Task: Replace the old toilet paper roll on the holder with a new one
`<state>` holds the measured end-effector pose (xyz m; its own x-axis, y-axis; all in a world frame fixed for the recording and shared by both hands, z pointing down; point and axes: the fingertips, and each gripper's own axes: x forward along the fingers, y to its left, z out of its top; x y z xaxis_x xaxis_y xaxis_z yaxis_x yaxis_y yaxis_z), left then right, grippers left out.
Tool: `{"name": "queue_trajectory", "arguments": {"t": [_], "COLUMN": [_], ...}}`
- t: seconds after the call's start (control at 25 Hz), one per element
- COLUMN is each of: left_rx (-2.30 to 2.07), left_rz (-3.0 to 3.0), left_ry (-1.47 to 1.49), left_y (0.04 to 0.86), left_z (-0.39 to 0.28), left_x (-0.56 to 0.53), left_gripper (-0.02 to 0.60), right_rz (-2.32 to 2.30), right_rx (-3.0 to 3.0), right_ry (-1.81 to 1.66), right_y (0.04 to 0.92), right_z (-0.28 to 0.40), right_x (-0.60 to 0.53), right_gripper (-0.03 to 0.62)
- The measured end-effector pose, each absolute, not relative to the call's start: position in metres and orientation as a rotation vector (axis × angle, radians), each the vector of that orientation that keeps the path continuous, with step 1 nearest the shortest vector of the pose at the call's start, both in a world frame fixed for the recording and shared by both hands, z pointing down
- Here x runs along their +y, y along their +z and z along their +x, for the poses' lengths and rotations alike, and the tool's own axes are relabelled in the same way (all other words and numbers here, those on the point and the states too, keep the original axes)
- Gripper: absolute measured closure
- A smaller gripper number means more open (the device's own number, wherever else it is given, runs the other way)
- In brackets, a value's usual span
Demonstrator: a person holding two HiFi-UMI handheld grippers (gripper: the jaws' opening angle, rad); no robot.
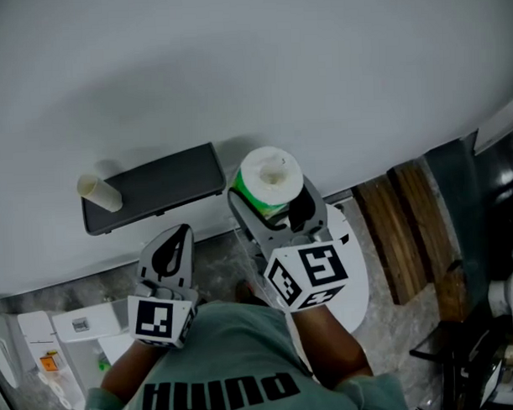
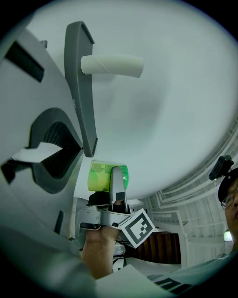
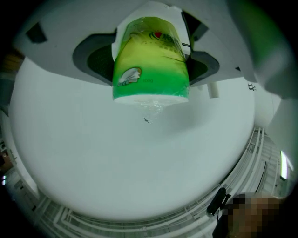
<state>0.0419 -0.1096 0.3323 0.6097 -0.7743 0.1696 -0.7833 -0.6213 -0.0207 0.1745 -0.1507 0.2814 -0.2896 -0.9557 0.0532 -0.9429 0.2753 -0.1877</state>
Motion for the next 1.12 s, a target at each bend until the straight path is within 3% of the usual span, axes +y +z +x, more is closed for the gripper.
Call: {"name": "queue_trajectory", "arguments": {"t": [1.12], "left_rx": [-1.455], "left_rz": [2.645], "left_ry": [0.419], "left_y": [0.393], "left_z": [0.023], "left_x": [-0.128], "left_gripper": [0.578], "right_rz": [-1.502], "right_rx": [1.938], "right_ry": [-0.994], "right_y": [0.387], "right_z": [0.207], "right_x": [-0.202], "right_gripper": [0.146]}}
